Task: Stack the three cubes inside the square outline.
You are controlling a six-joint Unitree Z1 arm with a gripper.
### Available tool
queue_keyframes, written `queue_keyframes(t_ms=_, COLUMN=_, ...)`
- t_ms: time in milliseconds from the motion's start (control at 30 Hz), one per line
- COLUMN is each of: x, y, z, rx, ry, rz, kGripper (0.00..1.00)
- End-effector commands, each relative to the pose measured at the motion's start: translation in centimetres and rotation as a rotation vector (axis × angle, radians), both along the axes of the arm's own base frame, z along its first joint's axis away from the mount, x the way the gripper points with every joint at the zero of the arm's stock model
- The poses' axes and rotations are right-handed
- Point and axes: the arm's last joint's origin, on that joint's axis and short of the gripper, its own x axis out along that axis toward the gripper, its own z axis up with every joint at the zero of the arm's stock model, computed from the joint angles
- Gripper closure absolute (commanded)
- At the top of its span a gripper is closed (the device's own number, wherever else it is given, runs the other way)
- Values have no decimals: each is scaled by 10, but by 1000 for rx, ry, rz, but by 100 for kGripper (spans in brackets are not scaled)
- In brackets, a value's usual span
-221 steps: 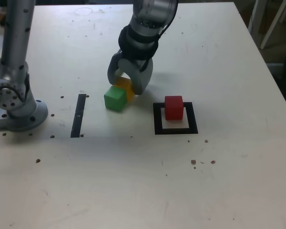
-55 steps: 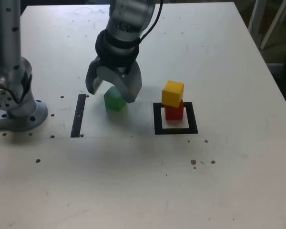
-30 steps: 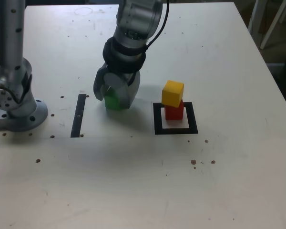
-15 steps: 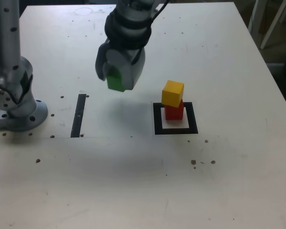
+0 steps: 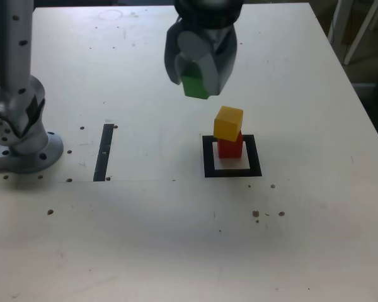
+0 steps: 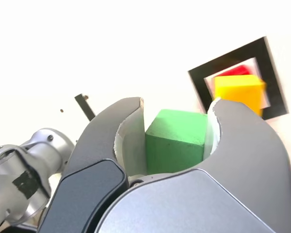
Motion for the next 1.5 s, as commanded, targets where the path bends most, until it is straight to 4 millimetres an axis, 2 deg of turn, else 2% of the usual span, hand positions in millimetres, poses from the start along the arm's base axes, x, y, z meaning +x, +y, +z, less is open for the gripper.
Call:
queue_keyframes(t_ms=0, x=7, y=-4, z=-1, rx=5, ry=9, rz=-17, kGripper=75)
queue_keyframes(t_ms=367, x=28, y=-12, z=-5, rx=2, ry=15, rz=-56, kGripper=75)
queue_keyframes(t_ms=1467, x=51, y=-10, z=-31, rx=-2, ry=56, rz=-57, kGripper=75)
